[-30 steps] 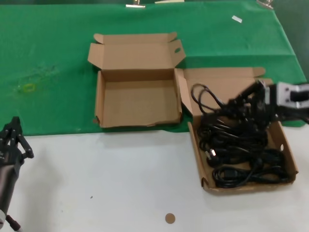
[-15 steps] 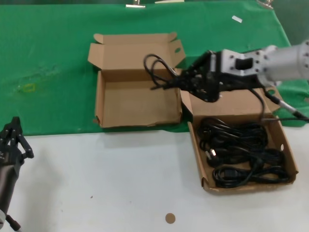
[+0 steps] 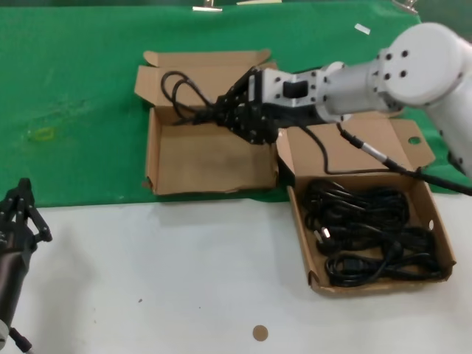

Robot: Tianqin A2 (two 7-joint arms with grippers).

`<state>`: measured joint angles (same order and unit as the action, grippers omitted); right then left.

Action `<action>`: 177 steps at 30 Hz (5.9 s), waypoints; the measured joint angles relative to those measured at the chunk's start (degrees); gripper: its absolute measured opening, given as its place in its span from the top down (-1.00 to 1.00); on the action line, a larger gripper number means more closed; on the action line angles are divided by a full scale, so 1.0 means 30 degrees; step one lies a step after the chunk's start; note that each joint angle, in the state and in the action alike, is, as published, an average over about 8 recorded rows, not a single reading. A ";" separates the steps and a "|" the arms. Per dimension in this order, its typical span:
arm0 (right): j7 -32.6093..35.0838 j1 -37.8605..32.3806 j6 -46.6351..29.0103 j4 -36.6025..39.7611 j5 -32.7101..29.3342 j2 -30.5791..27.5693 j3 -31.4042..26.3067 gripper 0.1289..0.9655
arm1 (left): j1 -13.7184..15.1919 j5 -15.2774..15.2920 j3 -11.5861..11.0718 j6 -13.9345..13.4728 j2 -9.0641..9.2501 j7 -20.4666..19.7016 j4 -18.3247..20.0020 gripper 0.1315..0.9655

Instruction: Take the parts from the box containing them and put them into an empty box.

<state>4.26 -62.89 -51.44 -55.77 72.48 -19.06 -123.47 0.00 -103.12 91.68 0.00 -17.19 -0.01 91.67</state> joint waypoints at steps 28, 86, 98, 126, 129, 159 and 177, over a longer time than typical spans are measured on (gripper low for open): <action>0.1068 -0.0692 0.1304 0.2582 -0.0554 0.1548 -0.0343 0.46 | 0.0000 0.0000 0.0000 0.0000 0.0000 0.0000 0.0000 0.97; -0.0434 1.2528 1.0978 -0.6309 0.6042 0.0994 0.6348 -1.00 | 0.0000 -0.0002 0.0000 0.0000 0.0000 0.0001 0.0000 -0.75; -0.0840 1.5995 1.3505 -0.8628 0.7752 0.0842 0.8091 -1.00 | 0.0000 -0.0003 0.0000 0.0000 0.0000 0.0003 0.0000 -0.96; -0.1337 2.0236 1.6615 -1.1480 0.9859 0.0655 1.0233 -1.00 | 0.0000 -0.0004 -0.0001 0.0000 0.0000 0.0003 0.0000 -1.00; -0.1337 2.0236 1.6615 -1.1480 0.9859 0.0655 1.0233 -1.00 | 0.0000 -0.0004 -0.0001 0.0000 0.0000 0.0003 0.0000 -1.00; -0.1337 2.0236 1.6615 -1.1480 0.9859 0.0656 1.0233 -1.00 | 0.0000 -0.0004 -0.0001 0.0000 0.0000 0.0004 0.0000 -1.00; -0.1336 2.0236 1.6615 -1.1480 0.9859 0.0656 1.0233 -1.00 | 0.0000 -0.0004 -0.0001 0.0000 0.0000 0.0004 0.0000 -1.00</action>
<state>0.25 -2.18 -1.59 -90.21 102.05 -17.09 -92.77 0.00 -103.13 91.67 0.00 -17.19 0.00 91.67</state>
